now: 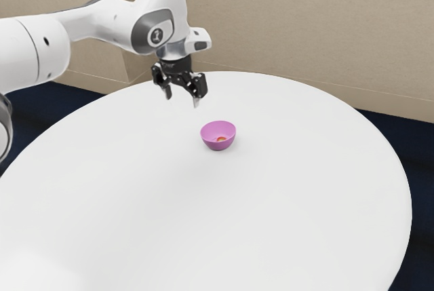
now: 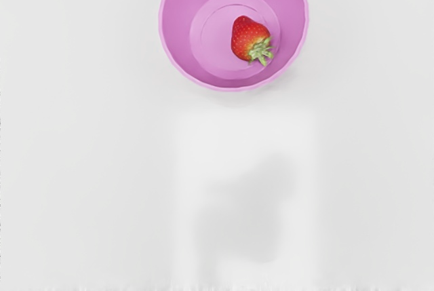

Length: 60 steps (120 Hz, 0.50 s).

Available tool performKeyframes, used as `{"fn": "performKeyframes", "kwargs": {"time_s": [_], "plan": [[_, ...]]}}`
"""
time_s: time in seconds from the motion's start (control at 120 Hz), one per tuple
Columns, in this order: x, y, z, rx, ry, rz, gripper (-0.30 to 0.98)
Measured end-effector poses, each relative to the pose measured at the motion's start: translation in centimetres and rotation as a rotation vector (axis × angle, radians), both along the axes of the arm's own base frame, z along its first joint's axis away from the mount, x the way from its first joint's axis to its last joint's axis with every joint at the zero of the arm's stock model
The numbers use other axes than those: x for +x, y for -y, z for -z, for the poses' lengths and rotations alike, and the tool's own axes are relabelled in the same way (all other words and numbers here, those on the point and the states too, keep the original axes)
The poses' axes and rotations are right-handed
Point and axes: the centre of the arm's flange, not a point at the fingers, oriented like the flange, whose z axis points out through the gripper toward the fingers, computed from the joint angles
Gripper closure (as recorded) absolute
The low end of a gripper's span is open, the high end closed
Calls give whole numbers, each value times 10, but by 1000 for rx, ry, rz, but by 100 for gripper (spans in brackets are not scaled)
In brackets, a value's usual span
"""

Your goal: Take strawberry from the bowl

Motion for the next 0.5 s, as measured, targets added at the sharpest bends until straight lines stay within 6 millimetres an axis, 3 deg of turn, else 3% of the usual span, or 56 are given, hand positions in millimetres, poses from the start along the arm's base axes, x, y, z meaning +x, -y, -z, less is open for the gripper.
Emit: {"fn": "performKeyframes", "kwargs": {"time_s": [0.108, 0.175, 0.358, 0.5], "plan": [[-2, 0, 0, 0, -15, -1, 3], [2, 0, 16, 0, -39, -1, 2], [54, -8, 55, -47, -33, -31, 1], [72, -11, 95, -71, -65, -48, 7]]}}
